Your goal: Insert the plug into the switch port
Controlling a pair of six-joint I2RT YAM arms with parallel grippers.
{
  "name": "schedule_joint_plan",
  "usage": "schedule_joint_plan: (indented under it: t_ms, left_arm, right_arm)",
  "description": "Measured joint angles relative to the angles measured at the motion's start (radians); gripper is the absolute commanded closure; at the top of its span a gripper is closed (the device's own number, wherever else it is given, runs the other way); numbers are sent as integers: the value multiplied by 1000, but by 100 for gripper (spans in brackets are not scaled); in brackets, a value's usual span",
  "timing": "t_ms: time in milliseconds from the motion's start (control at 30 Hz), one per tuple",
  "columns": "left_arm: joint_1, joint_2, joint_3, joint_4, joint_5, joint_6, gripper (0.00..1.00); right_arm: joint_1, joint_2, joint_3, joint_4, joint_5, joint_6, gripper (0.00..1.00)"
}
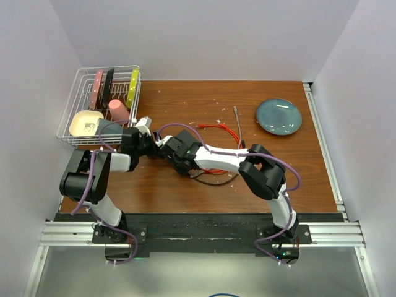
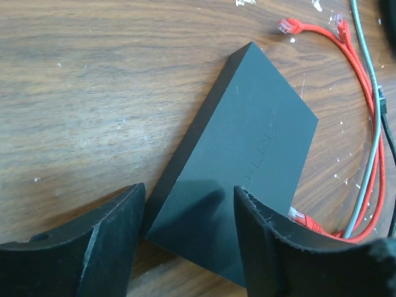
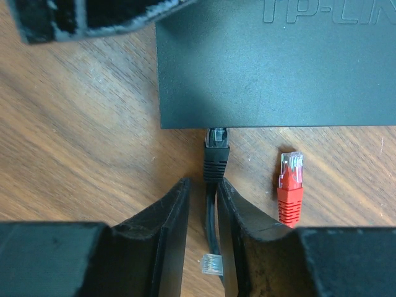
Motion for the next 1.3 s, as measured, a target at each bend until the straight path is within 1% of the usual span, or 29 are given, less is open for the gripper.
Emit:
schedule_joint_plan:
  t_ms: [167, 300, 400, 433, 533, 667, 833, 900, 967, 1167, 1300]
  left_arm:
    - [-5, 9, 31, -37, 1, 14, 34]
    - [-5, 46, 69, -37, 16, 28, 36]
    - [-5, 67, 79, -15, 32, 37, 42]
    - [-5, 72, 79, -8, 36, 38, 47]
    - [-5, 88, 79, 12, 44, 46, 53]
    - [1, 93, 72, 38, 55, 47, 58]
    - [4, 85, 35, 86, 63, 44, 63]
    - [4, 76, 18, 98, 66, 40, 63]
    - [4, 69, 6, 105, 68, 37, 64]
    - [4, 54, -13, 109, 68, 36, 64]
    - [0, 37, -30, 108, 58, 35, 65]
  right_arm:
    - [2, -3, -5, 10, 4, 0, 71]
    - [6, -3, -10, 27, 14, 5, 73]
    - [6, -3, -15, 39, 23, 9, 77]
    - [7, -5, -19, 43, 25, 10, 80]
    - [7, -9, -29, 57, 27, 19, 81]
    - [7, -17, -44, 74, 35, 29, 82]
    - [8, -34, -74, 101, 45, 34, 94]
    - [9, -46, -92, 110, 50, 34, 98]
    - [9, -52, -101, 112, 51, 32, 100]
    - [9, -53, -97, 106, 50, 16, 100]
    - [8, -40, -66, 61, 43, 4, 100]
